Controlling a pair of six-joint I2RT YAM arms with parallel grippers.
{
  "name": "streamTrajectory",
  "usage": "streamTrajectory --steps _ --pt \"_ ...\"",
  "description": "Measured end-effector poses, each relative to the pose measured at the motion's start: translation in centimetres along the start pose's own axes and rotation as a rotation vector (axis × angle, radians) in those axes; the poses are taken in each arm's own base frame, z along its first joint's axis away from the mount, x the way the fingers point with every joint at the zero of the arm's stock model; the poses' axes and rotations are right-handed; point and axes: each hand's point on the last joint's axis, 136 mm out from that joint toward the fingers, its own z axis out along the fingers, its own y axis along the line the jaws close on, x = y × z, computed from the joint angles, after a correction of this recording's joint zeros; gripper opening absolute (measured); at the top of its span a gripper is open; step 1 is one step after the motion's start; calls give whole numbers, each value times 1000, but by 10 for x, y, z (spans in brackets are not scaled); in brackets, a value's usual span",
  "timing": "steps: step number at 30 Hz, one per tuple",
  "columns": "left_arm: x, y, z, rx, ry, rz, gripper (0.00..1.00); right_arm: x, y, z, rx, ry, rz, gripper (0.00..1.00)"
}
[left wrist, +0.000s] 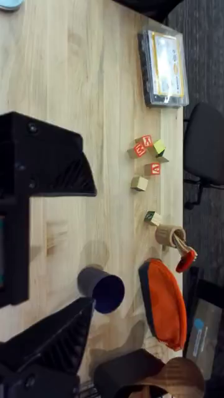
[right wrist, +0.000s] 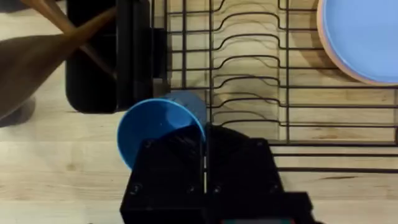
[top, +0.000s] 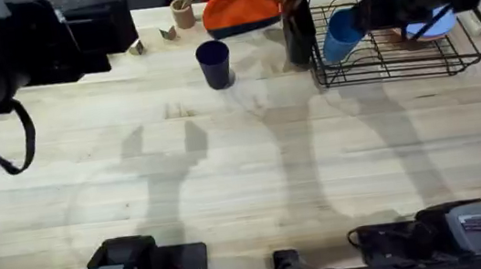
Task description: Pick up the cup on the table and put them onto the rack.
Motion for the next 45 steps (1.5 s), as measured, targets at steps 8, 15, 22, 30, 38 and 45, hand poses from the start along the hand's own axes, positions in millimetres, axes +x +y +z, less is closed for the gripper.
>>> streamTrajectory --steps 8,15,22,30,38,45 --pt "0 0 0 0 0 0 999 11 0 21 9 61 36 31" --pt "0 0 0 0 0 0 999 20 0 35 17 104 61 31" --pt "0 0 0 2 0 0 999 23 0 37 20 116 77 133" --pt "0 0 0 3 0 0 999 24 0 36 20 121 77 291" --pt "0 0 0 3 0 0 999 24 0 36 21 121 77 335" --pt "0 0 0 3 0 0 999 24 0 36 20 120 78 347"
